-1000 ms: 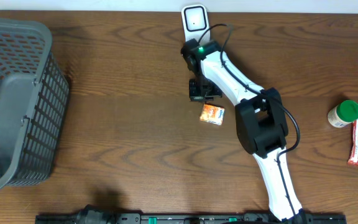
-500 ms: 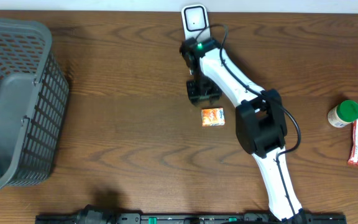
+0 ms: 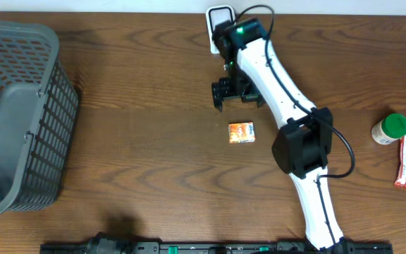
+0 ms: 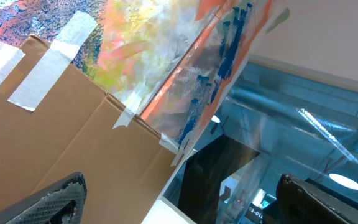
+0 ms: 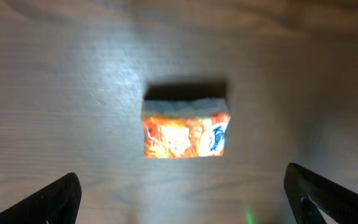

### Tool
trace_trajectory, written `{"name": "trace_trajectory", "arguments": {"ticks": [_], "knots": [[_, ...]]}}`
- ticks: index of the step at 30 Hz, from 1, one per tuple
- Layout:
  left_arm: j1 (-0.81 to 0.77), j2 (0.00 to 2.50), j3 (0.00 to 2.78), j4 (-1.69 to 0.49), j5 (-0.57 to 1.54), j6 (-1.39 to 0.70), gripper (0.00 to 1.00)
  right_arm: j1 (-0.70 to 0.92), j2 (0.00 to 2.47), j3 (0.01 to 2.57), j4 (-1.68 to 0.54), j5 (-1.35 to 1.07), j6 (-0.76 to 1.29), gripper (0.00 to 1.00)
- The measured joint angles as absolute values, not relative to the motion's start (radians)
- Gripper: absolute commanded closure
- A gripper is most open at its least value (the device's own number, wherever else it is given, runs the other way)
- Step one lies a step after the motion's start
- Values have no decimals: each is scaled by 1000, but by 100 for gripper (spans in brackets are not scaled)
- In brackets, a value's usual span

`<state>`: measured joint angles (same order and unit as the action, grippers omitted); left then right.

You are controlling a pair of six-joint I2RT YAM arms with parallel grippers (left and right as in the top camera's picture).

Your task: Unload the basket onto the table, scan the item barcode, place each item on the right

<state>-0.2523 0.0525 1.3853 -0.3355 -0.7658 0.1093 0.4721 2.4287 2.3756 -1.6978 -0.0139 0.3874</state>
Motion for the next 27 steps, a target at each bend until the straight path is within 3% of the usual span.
{"name": "trace_trajectory", "arguments": {"ticks": [10,23,27], "knots": [[-252,52,1385,-336,-766,109,2,558,2366,2325,-1697,-11,400,1],[-252,52,1385,-336,-766,109,2,636,1674,1993,-1678,127,432,1],[-252,52,1385,-335,-766,109,2,636,1557,1798,-1512,272,533,1]]}}
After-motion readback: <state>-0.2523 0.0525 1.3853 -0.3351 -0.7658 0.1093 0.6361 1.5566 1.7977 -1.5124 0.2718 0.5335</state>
